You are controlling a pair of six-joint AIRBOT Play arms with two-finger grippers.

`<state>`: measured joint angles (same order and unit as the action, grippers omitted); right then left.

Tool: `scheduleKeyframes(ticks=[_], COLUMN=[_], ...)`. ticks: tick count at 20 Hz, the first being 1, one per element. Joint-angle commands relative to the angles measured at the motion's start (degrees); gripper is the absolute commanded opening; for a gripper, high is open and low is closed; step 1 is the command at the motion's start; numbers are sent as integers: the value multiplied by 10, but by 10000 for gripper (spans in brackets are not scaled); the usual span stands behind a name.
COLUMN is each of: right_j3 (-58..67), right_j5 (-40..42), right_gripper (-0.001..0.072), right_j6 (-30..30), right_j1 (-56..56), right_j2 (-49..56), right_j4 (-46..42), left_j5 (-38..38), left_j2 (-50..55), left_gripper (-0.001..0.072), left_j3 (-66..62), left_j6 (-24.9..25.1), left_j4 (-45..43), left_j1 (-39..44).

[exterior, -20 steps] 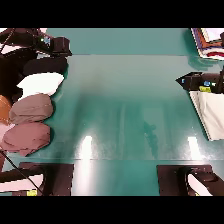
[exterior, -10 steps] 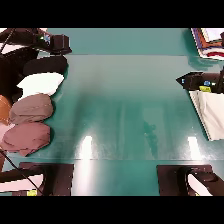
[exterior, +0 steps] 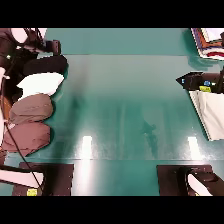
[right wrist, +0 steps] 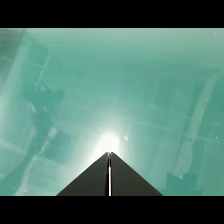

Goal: Fold the shirts.

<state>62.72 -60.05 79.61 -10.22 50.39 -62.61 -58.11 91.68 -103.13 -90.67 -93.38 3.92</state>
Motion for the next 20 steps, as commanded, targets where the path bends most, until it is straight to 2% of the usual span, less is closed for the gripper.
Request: scheduleKeyframes(ticks=[1,6,10,11,12,13,17,20], right_j3=[0,0,0,0,0,0,1,41], right_j5=[2,5,7,9,12,12,21,39], right_gripper=[17,17,17,16,16,16,16,15], right_j6=[0,0,0,0,0,0,0,0], right_j1=[0,-1,-1,-1,-1,-1,-1,0], right_j2=[0,0,0,0,0,0,-2,-1], right_j4=[0,0,0,0,0,0,1,5], left_j5=[41,96,114,116,109,101,-37,-57], left_j2=[84,176,198,198,198,197,190,87], left_gripper=[675,674,672,601,343,34,24,23], left_j3=[0,-1,-3,-6,-13,-25,-143,-165], left_j6=[-25,-24,-23,-24,-23,-23,-24,-7], left_j4=[-22,-11,-12,-12,-11,-11,-7,4], left_j1=[-52,-95,-103,-103,-103,-103,-100,-78])
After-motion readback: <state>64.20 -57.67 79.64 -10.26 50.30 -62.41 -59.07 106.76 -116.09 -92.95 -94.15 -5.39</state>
